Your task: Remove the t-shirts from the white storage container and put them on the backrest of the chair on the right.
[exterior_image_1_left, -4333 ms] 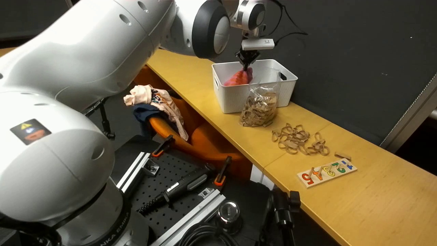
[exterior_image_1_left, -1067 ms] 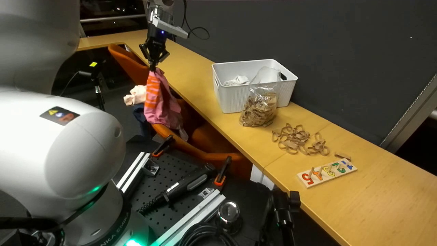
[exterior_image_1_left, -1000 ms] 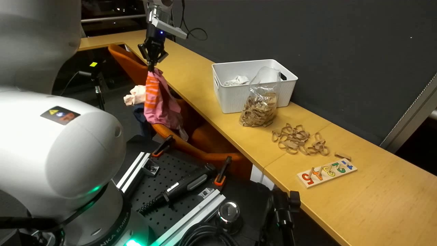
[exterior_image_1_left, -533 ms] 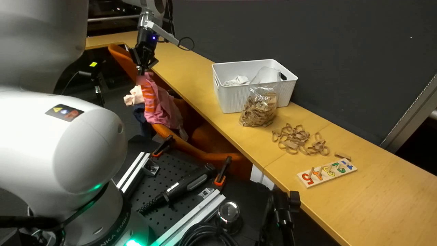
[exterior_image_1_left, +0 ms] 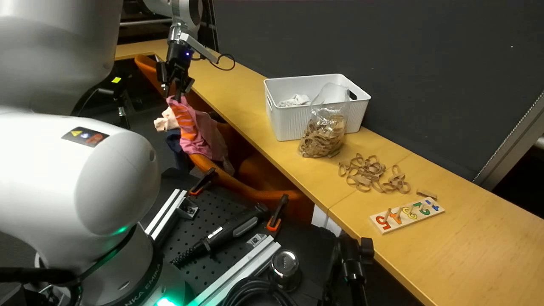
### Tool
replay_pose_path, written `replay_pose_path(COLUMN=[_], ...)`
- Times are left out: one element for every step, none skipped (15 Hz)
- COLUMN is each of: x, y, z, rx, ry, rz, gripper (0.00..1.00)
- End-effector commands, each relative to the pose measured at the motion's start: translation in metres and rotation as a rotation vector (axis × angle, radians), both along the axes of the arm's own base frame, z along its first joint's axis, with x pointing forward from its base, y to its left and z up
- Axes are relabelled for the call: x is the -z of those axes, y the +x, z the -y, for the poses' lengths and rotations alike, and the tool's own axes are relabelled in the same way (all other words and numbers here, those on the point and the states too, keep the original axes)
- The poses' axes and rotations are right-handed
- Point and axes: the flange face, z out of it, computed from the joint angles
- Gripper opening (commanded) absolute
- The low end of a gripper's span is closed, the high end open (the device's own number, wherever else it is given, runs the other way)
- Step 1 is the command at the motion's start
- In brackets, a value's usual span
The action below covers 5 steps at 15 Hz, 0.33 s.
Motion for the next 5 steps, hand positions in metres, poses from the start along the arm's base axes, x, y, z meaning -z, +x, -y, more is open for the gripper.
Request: replay_pose_path(x=[0.0004,0.0021,0.0039,0.0021,0.0006], y=[0.0082,0.0088,0.0106,0.0135,0.0155], z=[-0.0093,-0.0101,-0.0104,-0.0110,-0.0112], rx=[-0.023,-0.028,-0.028,-0.025,-0.024], ry=[-0.012,-0.014,-0.016,-0.018,-0.018], rz=[-0.046,-0.065,-0.079,-0.074,-0.071], gripper=[0.77,0.84,0.92,0.98,1.00])
